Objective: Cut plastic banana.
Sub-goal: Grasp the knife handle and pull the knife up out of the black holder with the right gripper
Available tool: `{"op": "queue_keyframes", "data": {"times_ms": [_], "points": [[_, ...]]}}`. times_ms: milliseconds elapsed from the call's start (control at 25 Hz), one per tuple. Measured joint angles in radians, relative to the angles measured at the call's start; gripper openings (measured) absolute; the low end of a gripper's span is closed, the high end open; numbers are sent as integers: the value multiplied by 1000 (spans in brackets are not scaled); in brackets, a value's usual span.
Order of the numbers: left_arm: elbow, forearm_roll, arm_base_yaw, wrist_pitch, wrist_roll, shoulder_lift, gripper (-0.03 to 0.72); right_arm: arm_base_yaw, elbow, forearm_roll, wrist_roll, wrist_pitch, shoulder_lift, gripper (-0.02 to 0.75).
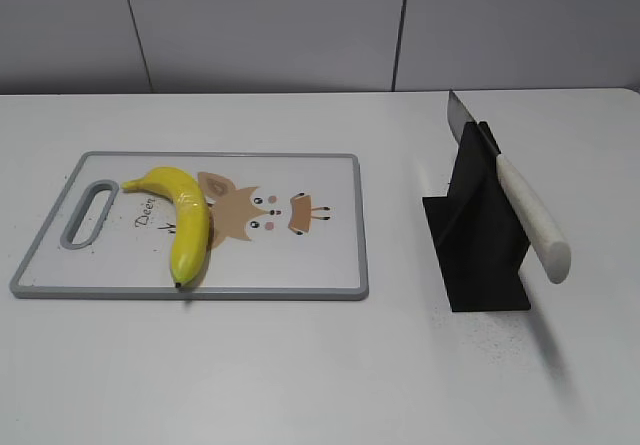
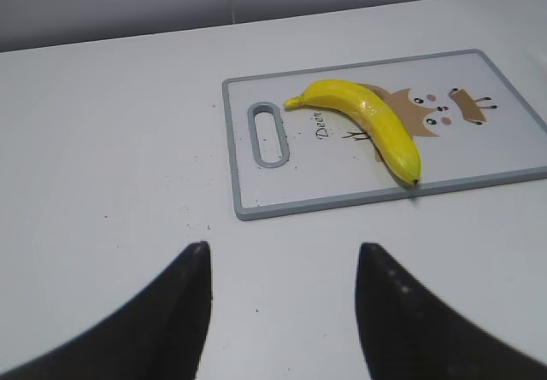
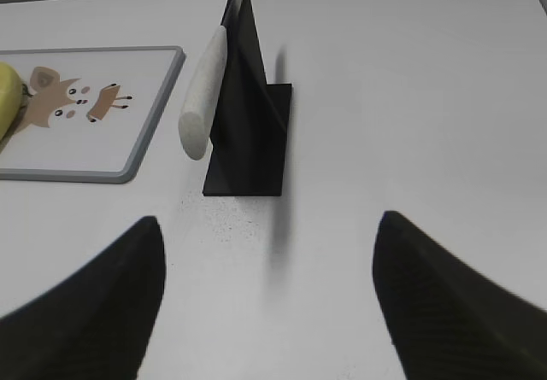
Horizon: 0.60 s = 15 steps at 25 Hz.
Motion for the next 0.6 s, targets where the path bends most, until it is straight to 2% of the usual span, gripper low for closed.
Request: {"op": "queue_keyframes", "data": {"times_ms": [200, 480, 600], "points": [[0, 0, 0, 1, 0, 0, 521, 0, -9, -18, 0, 14, 39, 590], [0, 0, 0, 1, 0, 0, 521, 0, -112, -68, 0, 82, 254, 564], [0, 0, 0, 1, 0, 0, 521, 0, -173, -80, 0, 157, 361, 553]]}}
